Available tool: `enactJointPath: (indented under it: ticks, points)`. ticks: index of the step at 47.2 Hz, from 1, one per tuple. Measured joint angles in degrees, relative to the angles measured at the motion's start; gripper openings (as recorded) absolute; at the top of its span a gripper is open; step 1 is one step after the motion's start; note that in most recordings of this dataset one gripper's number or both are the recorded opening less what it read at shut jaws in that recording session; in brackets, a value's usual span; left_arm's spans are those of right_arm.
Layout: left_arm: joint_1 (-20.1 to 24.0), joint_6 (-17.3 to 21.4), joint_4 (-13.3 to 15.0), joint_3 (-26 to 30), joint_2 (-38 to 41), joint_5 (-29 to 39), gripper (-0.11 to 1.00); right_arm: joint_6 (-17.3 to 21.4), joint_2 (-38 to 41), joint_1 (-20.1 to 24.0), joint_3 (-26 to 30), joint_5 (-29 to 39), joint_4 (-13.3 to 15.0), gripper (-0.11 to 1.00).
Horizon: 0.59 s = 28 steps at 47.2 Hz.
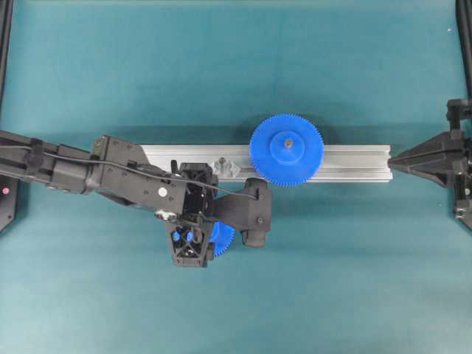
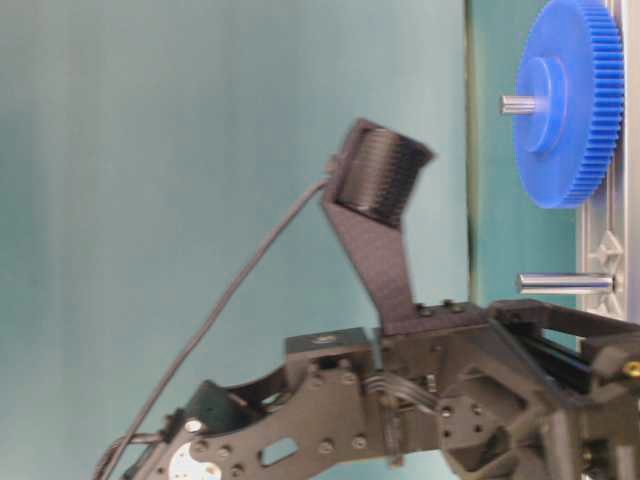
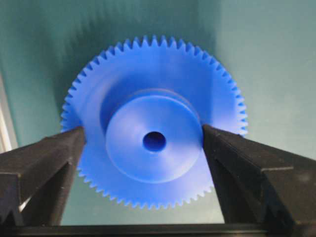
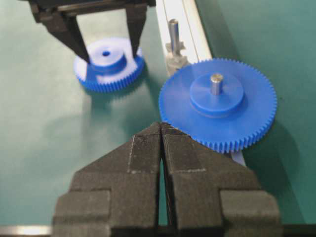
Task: Find the location of the shaft and insert the small gear.
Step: 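Open the left gripper and lower it around the gear hub, then close the left gripper on the hub and lift the gear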
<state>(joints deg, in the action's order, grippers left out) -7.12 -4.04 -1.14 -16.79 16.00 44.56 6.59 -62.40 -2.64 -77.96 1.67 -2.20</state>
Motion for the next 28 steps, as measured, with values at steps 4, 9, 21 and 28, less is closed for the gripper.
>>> enactJointPath:
  ticks: [4, 9, 21, 28]
  points:
    - [0.09, 0.0, 0.0, -0.09, 0.18, -0.09, 0.93, 0.0, 0.0, 0.0, 0.0, 0.0, -0.09, -0.01]
    - [0.09, 0.0, 0.0, -0.18, 0.18, -0.26, 0.93, 0.0, 0.0, 0.09, 0.0, 0.0, 0.0, -0.01]
    - [0.09, 0.0, 0.0, -0.18, 0.18, -0.88, 0.93, 0.0, 0.0, 0.09, 0.0, -0.09, -0.09, -0.01]
    - [0.09, 0.0, 0.0, -0.26, 0.18, -0.88, 0.93, 0.0, 0.0, 0.0, 0.0, -0.09, -0.09, -0.01]
